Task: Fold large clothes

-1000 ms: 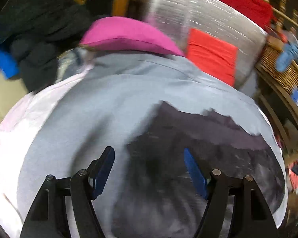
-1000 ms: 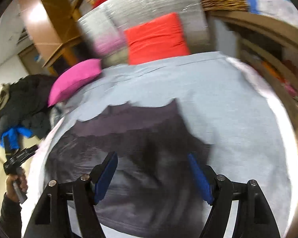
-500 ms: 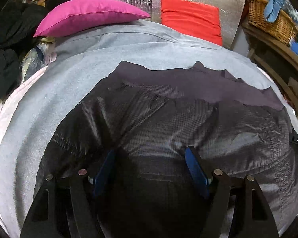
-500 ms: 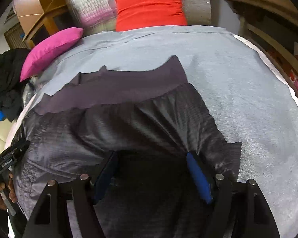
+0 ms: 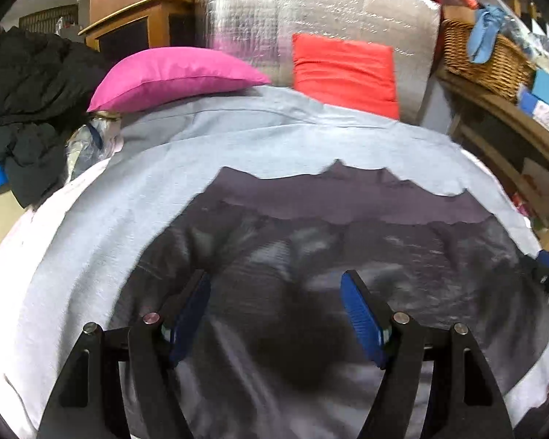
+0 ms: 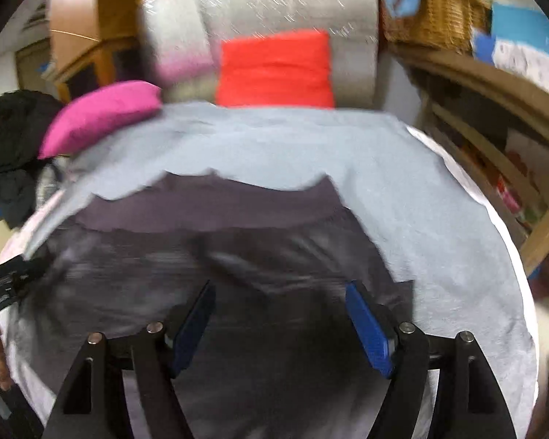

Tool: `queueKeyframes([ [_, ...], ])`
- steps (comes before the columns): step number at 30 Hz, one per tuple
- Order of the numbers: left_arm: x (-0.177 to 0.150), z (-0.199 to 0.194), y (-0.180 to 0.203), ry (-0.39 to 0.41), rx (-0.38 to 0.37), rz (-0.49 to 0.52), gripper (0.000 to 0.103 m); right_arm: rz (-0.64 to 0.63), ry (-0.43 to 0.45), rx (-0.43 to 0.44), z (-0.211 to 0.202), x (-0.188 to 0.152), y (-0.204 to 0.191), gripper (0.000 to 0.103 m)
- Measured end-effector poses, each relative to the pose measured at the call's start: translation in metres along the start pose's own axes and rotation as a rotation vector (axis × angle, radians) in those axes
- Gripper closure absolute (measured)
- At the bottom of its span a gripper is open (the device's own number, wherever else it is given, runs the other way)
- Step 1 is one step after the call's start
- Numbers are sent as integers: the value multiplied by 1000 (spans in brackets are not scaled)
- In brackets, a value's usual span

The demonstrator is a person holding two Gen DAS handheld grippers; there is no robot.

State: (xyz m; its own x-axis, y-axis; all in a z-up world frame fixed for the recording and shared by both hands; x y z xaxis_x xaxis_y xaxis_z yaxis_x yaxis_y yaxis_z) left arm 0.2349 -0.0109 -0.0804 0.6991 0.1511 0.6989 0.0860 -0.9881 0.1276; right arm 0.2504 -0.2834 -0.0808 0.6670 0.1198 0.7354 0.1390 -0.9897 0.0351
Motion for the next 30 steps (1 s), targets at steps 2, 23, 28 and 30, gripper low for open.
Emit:
queueKeyframes([
  [2,-12,0,8,-7,0,-5,28,-37,31,-12,-7,-7,-19,26],
  [23,-54,35,7,-83,49,34,25,-63,-41,-98,23,-67,-29,20],
  [28,-52,-4,1,-84,-2,-24,25,23,-27,-44,-12,-58,-26,19],
  [30,-58,-27,1,-73,-9,-9,25,42,0,-18,-37,-61,-31,19],
])
Point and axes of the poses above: each gripper's, at about its wrist camera, not at the fingertips, and z roughly the way its jaws point, y to its right, x to its top, the point moved 8 cm from there along z, roughly the way its jaws point, and after that the axes turned 7 degrees about -z, right-handed, at the moved point
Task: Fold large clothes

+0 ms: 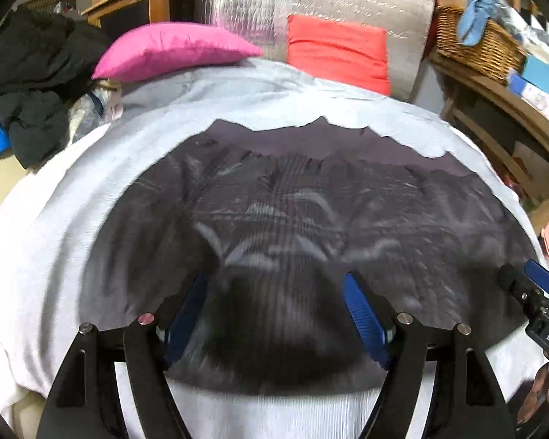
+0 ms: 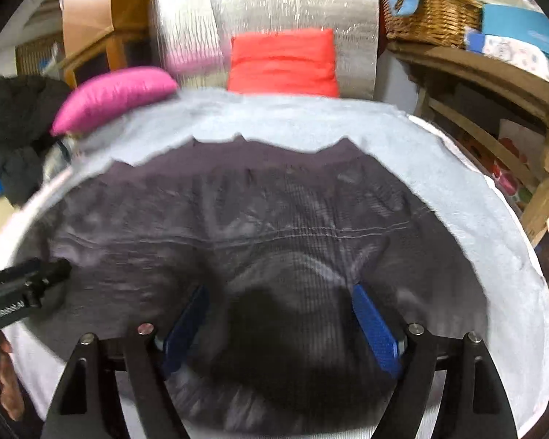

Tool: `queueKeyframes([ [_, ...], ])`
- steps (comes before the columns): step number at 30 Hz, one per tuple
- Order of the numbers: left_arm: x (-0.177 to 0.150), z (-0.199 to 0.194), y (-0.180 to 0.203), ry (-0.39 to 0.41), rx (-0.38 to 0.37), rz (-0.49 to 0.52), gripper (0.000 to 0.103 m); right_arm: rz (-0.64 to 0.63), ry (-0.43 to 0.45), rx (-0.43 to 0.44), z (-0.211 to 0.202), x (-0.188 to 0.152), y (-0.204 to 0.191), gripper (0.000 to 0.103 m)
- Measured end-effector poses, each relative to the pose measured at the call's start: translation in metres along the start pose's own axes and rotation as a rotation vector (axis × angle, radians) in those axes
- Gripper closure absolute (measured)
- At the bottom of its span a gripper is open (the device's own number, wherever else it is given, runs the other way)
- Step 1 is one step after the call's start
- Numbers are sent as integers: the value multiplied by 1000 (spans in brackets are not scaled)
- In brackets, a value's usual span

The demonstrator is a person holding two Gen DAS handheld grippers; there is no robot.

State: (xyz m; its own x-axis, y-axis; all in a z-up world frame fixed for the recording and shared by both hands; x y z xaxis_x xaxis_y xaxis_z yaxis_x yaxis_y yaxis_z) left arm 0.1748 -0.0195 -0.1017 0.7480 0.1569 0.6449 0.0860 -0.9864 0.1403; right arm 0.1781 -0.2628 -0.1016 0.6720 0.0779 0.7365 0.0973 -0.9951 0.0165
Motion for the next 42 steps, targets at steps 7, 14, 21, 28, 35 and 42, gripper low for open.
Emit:
queueKeyframes([
  [7,-36,-56,17,3,17,85,16,17,-19,72,-62,-41,-32,5],
  [14,-38,-94,31,66,16,85,12,-62,-43,17,-90,-67,-58,4],
  [21,-38,-119,32,115,-5,75,7,-58,24,-44,-113,-61,-59,1],
  [28,-38,-128,36,135,17,89,7,-58,64,-47,-126,-55,-56,1],
  [35,-37,-125,34,130,31,70,7,-51,65,-37,-126,-54,-58,1],
  [42,-37,-116,30,114,34,50,7,-49,56,-33,-120,-54,-57,1],
])
Point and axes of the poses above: each gripper's, at about its wrist camera, not at the fingertips, and z roughly the way its jaws point, y to its right, x to its top, the point moved 8 cm from there along z, roughly the way its jaws point, and after that the axes turned 7 degrees about -z, right-handed, at the moved point
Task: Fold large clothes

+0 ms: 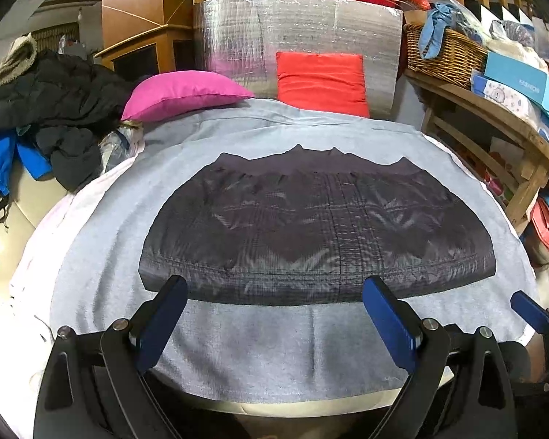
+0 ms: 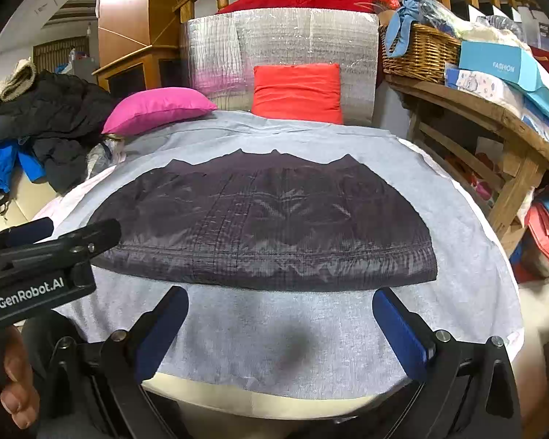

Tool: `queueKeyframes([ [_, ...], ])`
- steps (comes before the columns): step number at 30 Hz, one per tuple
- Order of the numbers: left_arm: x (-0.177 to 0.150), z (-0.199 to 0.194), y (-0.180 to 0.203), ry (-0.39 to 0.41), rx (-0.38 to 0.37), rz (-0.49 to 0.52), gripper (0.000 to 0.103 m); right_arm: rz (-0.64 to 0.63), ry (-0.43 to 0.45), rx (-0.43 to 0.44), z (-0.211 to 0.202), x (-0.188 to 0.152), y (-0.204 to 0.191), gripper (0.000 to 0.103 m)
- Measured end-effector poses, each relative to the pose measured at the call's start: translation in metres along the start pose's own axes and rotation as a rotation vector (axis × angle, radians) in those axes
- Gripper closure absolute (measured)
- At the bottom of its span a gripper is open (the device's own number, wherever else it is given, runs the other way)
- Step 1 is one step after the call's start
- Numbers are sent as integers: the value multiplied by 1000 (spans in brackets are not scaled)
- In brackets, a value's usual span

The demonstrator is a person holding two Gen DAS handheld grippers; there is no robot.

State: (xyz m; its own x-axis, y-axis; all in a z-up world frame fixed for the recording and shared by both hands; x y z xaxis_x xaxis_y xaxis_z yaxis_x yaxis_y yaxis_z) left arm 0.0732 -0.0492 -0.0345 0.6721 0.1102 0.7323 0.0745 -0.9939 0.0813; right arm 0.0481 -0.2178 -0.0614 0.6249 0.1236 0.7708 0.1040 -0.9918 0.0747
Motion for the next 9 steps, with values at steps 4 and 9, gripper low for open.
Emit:
queueKeyframes([
  [4,0,3,2,-6,-18,-1,7,0,-12,3,5,-2,0,1],
  [9,-2,5,7,-6,-29,9,7,-6,-13,-6,8,-1,0,1],
])
Point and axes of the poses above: each gripper's, at about its wrist camera, not at the fingertips, and z roughly the way its jaws point, y to its right, x to its top, the point moved 8 cm from there along z, roughly the way its jaws point, and after that the axes turned 7 degrees about -z, right-handed, at the moved point
